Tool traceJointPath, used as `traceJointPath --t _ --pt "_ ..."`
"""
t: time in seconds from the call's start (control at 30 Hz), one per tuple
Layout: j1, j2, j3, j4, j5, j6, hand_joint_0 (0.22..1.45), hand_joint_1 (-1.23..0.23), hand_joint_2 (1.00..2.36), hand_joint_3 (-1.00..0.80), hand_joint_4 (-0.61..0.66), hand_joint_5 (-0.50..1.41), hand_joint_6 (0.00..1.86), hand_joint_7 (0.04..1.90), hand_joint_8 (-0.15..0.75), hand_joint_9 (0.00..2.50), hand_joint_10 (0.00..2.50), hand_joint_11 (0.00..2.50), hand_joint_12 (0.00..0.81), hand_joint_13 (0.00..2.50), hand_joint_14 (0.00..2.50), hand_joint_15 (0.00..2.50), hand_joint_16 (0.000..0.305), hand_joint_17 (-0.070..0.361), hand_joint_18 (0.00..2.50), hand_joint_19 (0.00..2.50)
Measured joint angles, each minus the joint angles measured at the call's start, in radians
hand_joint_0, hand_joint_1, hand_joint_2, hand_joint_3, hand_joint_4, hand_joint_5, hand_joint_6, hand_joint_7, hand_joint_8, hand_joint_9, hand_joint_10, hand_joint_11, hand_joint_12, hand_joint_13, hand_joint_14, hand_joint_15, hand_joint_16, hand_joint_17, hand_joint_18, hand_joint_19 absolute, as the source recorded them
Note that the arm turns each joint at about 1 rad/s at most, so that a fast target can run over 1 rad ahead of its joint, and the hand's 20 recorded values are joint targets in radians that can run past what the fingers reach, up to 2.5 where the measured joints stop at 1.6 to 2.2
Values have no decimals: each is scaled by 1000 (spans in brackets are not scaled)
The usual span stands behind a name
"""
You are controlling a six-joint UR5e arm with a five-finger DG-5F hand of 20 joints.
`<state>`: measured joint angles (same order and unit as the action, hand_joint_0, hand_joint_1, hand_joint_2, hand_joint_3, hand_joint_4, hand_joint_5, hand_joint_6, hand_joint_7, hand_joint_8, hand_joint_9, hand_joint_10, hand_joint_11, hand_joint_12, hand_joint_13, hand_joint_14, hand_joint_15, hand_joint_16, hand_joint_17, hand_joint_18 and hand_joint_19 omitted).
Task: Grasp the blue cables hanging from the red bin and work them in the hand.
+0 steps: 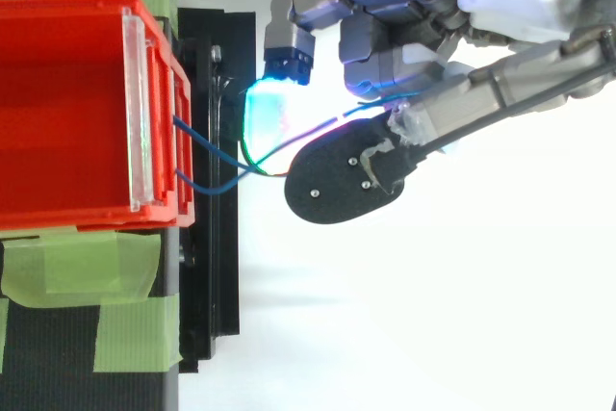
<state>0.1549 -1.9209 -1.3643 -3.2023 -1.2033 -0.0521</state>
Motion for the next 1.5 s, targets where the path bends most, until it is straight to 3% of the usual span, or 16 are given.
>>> traceJointPath --t 0.4,0.57,0.67,1.0,1.17,1.5 --pt "0 0 0 1 1 0 690 -674 1008 -680 286 236 201 1349 434 248 2500 2500 490 508 2500 1546 60 136 1063 1482" --pt "0 0 0 1 0 0 667 -655 1001 -939 308 254 238 1335 440 298 2500 2500 499 562 2500 1505 62 140 1098 1379" --pt "0 0 0 0 0 0 666 -650 1001 -979 314 265 268 1327 444 337 2500 2500 497 598 2500 1492 62 140 1139 1346" --pt "0 0 0 -1 3 0 796 -723 1009 -747 281 279 316 1332 423 360 2500 2500 465 605 2500 1558 51 116 1192 1624" --pt "1 0 0 -1 4 -1 891 -748 1012 -634 261 282 491 1267 415 405 2500 2500 452 649 2500 1553 48 108 1262 1671" --pt "16 0 -1 -2 17 5 899 -743 1019 -369 212 250 741 1209 403 417 2500 2500 453 670 2500 1568 47 107 1282 1676"
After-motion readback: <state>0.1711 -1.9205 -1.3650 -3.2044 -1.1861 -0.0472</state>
